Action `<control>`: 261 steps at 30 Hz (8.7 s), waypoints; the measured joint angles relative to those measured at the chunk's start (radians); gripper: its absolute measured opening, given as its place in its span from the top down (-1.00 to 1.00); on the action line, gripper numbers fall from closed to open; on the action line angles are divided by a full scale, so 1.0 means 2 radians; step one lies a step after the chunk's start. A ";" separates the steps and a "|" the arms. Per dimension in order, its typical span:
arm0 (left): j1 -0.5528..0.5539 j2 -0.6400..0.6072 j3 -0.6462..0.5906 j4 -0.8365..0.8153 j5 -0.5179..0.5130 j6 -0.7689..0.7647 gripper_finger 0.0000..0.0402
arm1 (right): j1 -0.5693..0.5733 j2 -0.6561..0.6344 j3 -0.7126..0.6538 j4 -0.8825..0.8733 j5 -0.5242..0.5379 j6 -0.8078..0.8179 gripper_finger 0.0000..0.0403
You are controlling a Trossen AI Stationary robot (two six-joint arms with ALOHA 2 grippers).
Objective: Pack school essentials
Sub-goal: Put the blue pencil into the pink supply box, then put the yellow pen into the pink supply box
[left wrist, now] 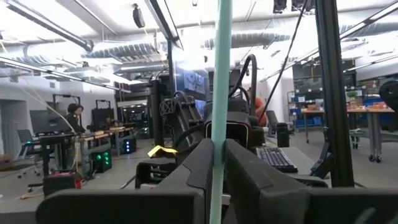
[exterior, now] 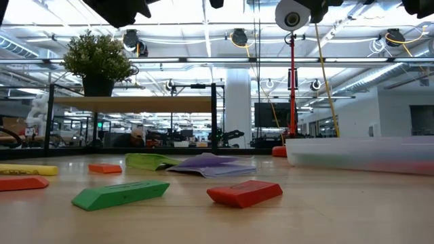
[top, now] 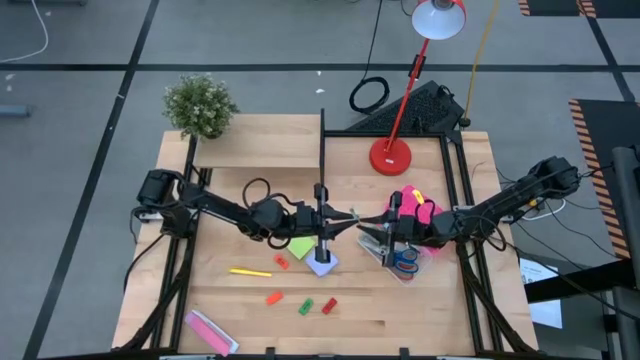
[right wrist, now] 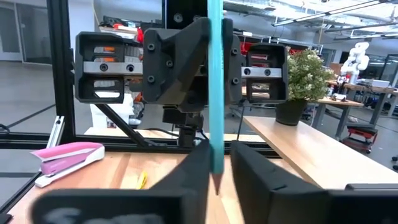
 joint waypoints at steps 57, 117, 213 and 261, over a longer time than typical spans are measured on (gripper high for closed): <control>-0.071 -0.190 -0.002 -0.708 -0.030 -0.178 0.14 | 0.122 -0.112 0.000 -0.762 -0.110 0.649 0.92; -0.167 -0.105 -0.001 -0.849 -0.044 -0.267 0.14 | 0.099 -0.180 -0.030 -0.500 -0.051 0.405 0.51; -0.137 -0.108 -0.007 -0.855 -0.005 -0.238 0.76 | 0.021 0.407 0.285 -0.131 -0.037 0.053 -0.03; -0.183 -0.111 -0.007 -0.778 -0.137 -0.252 -0.20 | 0.062 0.304 0.296 -0.392 -0.052 0.177 0.83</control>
